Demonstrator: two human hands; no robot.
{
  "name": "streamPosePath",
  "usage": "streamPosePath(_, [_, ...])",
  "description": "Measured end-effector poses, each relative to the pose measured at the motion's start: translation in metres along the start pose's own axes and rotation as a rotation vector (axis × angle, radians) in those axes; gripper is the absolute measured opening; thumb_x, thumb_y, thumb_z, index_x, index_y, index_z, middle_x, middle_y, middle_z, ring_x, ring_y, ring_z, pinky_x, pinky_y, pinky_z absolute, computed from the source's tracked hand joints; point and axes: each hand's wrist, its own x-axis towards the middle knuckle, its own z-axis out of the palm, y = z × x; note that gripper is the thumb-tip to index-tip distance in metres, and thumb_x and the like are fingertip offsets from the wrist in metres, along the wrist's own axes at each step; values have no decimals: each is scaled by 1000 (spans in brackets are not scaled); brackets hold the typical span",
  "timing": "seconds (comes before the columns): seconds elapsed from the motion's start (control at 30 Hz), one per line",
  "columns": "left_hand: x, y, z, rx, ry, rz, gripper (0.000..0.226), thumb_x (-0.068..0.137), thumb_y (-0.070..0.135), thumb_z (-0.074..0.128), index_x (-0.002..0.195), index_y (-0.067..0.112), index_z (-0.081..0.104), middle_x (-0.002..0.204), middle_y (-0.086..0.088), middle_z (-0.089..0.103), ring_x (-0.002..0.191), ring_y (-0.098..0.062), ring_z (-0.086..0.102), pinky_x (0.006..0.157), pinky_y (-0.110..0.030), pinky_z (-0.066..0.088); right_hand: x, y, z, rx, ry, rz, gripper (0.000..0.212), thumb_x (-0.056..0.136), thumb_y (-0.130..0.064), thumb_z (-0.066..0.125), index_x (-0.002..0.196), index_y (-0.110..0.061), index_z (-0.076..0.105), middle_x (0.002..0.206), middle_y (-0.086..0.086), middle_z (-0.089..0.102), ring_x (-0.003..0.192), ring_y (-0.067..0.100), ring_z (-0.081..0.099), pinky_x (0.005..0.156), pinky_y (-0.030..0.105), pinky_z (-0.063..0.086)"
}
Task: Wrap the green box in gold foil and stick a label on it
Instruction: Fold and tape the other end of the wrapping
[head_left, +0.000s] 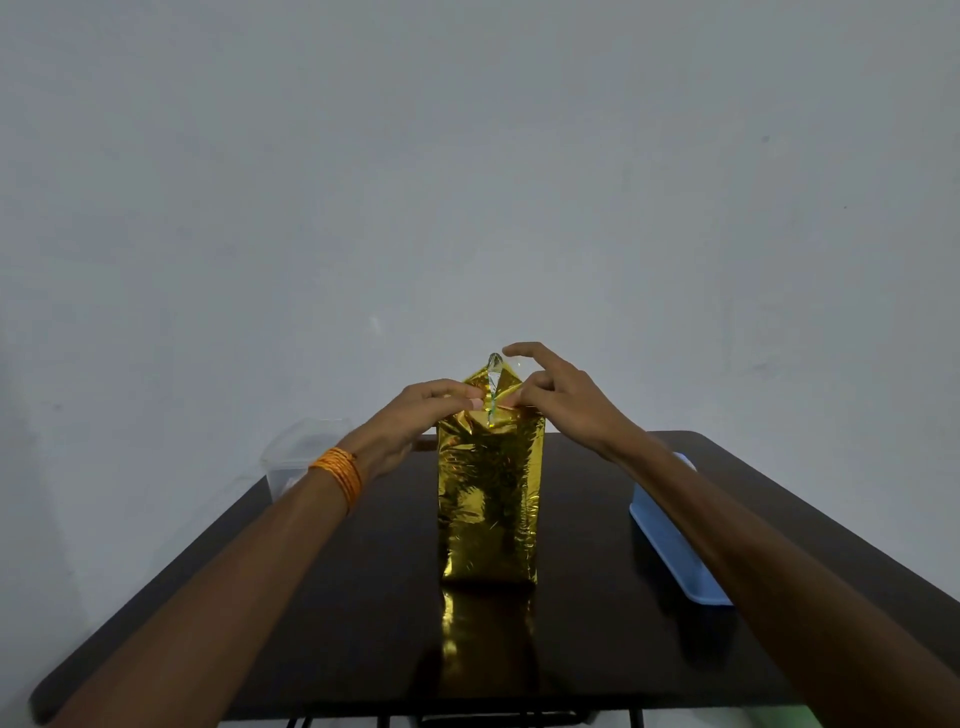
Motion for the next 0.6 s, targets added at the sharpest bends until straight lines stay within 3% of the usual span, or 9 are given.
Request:
streamPosePath(0.3, [-2, 5, 3, 2, -52, -13, 35, 81, 37, 78, 115, 29, 74, 116, 4, 72, 115, -17, 63, 105, -43, 46, -1, 1, 0, 39, 11, 23, 43, 93, -19, 64, 132, -33, 53, 86, 4, 76, 90, 14, 71, 88, 35, 55])
streamPosePath(0.47, [-9, 4, 4, 15, -82, 22, 33, 90, 48, 64, 117, 30, 72, 115, 6, 72, 116, -13, 62, 95, -33, 46, -2, -1, 1, 35, 19, 23, 41, 93, -18, 65, 129, -34, 55, 83, 2, 76, 91, 13, 71, 91, 37, 55])
streamPosePath(0.53, [-12, 2, 2, -23, -39, 84, 35, 97, 51, 52, 120, 33, 70, 119, 13, 70, 118, -5, 57, 101, -36, 43, -3, 0, 0, 33, 18, 22, 41, 93, -16, 63, 129, -35, 55, 82, 2, 76, 92, 13, 71, 92, 37, 55])
streamPosePath(0.6, [-14, 0, -5, -50, 75, 201, 26, 101, 40, 52, 119, 34, 70, 128, 13, 64, 125, -7, 53, 107, -41, 43, -3, 1, -1, 8, 15, 21, 41, 95, -17, 60, 132, -35, 53, 83, 3, 76, 92, 14, 71, 92, 41, 54])
